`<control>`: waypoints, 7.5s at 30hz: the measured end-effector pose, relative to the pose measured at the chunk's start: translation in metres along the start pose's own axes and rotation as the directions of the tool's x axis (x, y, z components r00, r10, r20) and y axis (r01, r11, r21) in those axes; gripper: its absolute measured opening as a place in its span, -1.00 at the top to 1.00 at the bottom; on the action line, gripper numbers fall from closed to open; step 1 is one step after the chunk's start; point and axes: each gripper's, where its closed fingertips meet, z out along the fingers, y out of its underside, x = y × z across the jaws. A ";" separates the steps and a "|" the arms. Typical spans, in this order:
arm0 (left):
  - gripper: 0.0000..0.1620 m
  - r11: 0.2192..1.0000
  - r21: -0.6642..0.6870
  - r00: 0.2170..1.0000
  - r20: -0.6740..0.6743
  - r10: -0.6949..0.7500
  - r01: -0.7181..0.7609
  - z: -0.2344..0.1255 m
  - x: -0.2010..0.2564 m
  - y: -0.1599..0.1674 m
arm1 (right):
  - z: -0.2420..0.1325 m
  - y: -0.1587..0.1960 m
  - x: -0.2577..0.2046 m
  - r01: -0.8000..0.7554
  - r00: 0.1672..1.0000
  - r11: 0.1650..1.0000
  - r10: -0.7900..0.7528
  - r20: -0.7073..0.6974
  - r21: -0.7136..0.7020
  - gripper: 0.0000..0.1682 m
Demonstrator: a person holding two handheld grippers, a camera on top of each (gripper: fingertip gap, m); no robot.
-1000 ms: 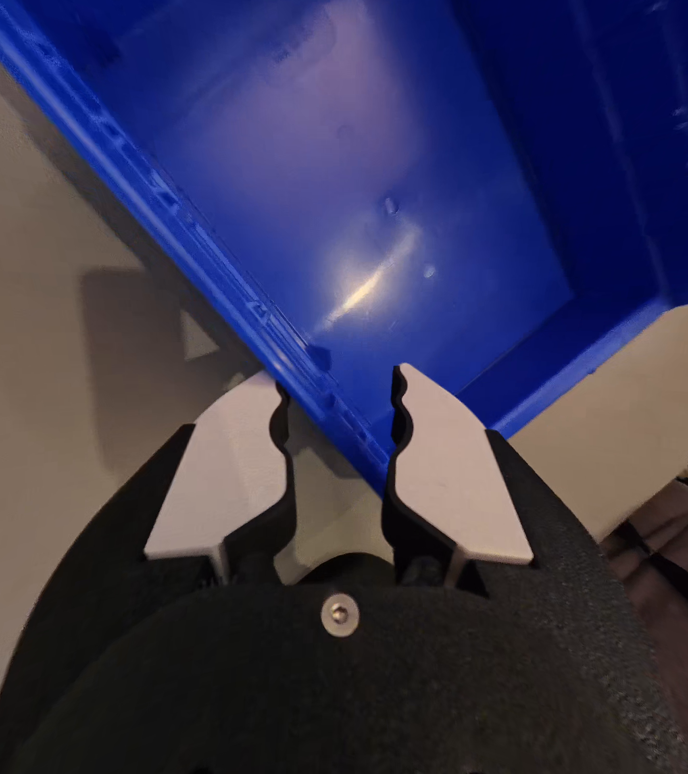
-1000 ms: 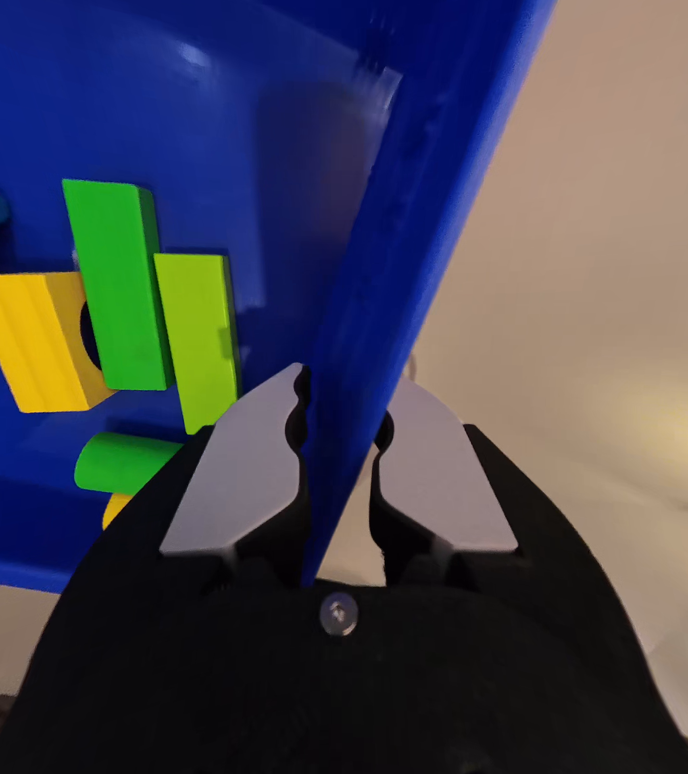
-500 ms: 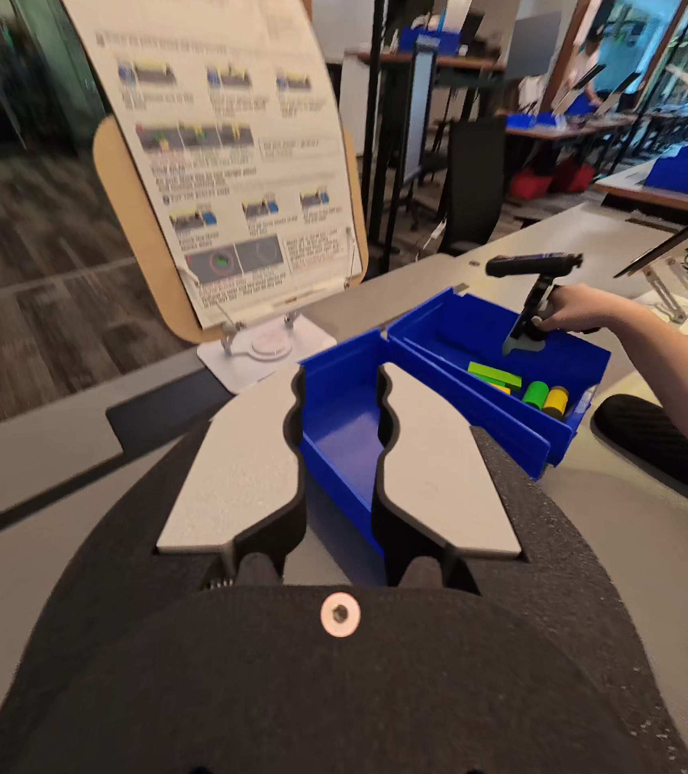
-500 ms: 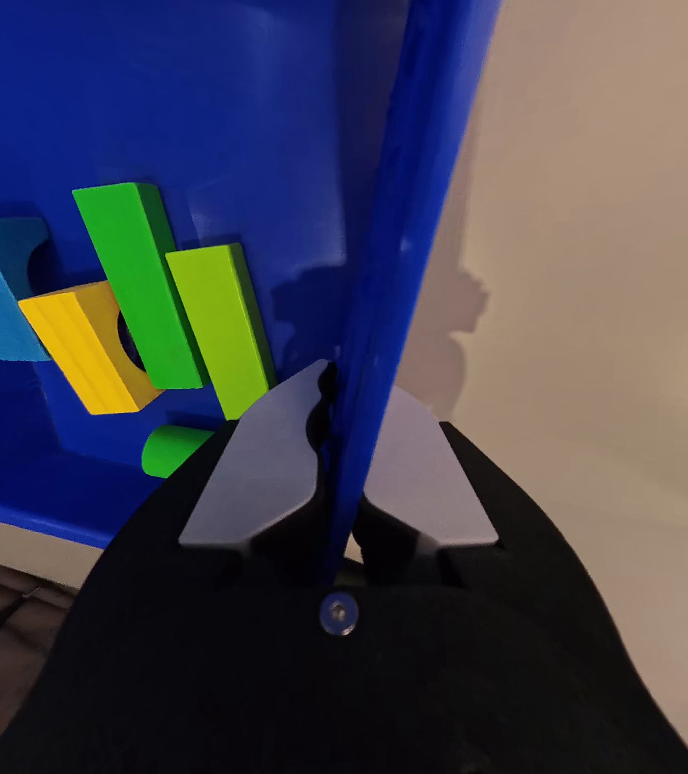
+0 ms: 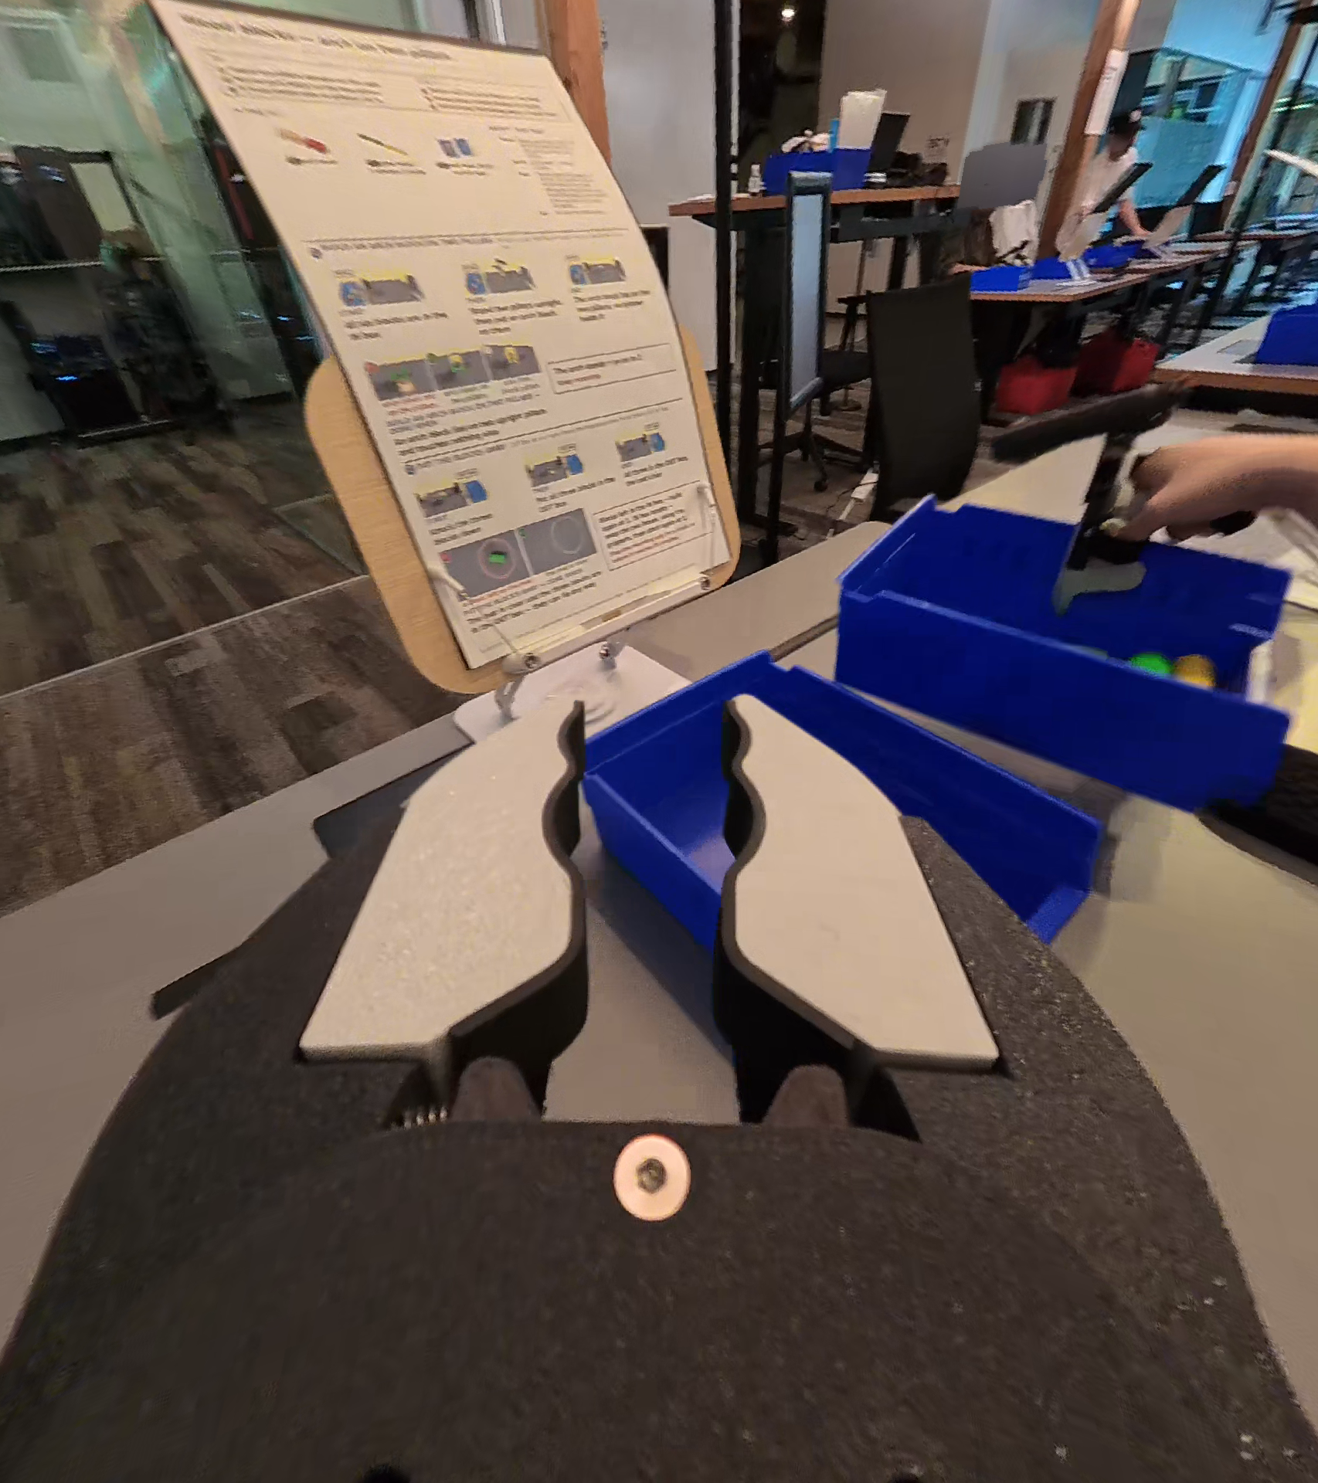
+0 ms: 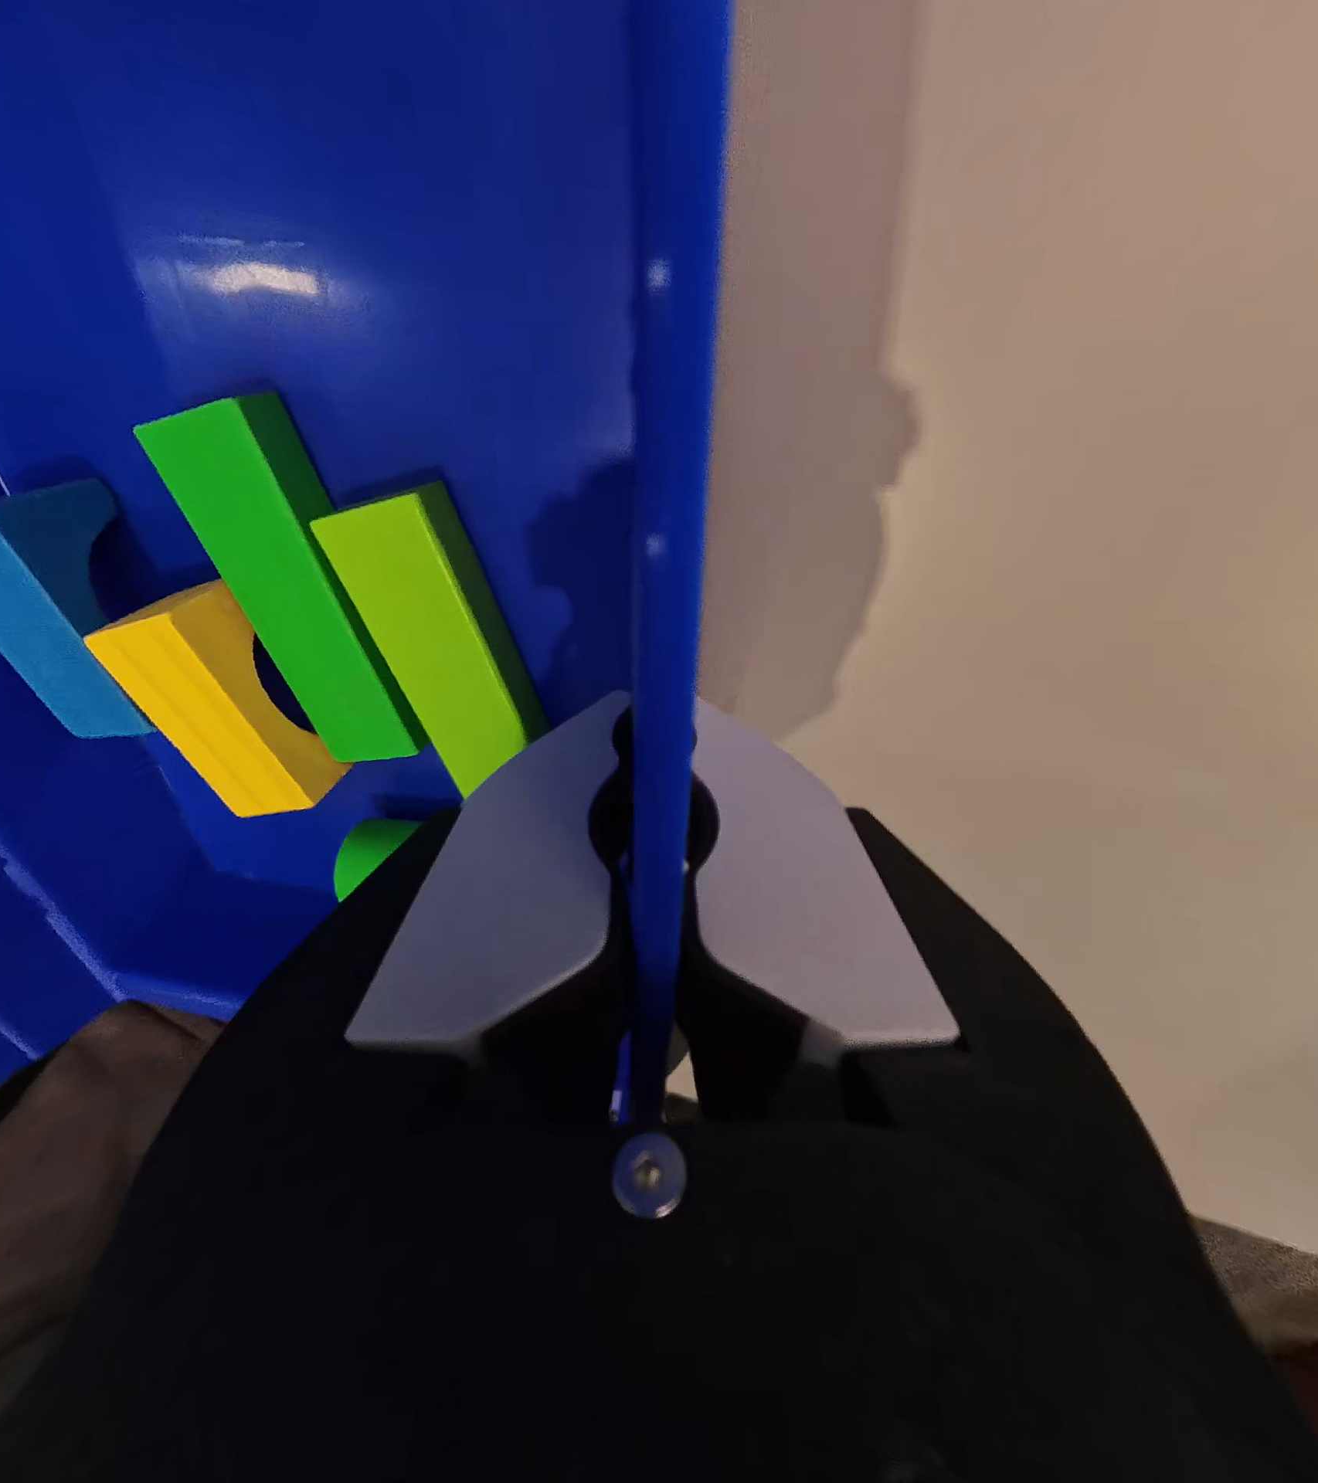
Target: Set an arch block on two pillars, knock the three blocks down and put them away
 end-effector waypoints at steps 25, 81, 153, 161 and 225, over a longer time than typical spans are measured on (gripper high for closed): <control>0.21 0.901 0.261 0.761 0.485 -0.432 0.345 -0.129 -0.139 0.021 | 0.021 -0.179 -0.489 0.580 0.804 0.814 -0.570 0.171 -0.015 0.91; 0.50 0.273 -0.652 0.706 0.670 -0.231 0.708 -0.092 -0.136 0.264 | 0.069 -0.053 -0.050 0.066 0.994 0.984 -0.051 -0.092 0.166 0.90; 0.61 0.425 -0.844 0.905 0.409 0.114 0.328 -0.015 -0.160 0.245 | 0.037 -0.006 0.119 0.170 0.973 0.926 -0.103 -0.206 0.336 0.83; 0.59 0.833 -0.535 0.900 0.420 0.117 0.141 0.001 -0.109 0.102 | -0.038 -0.034 0.110 0.286 0.907 0.775 -0.029 -0.421 0.563 0.66; 0.55 0.101 -0.879 0.884 0.461 -0.073 0.466 -0.003 -0.059 0.265 | -0.052 -0.056 0.056 0.544 0.741 0.728 -0.185 -0.646 0.416 0.62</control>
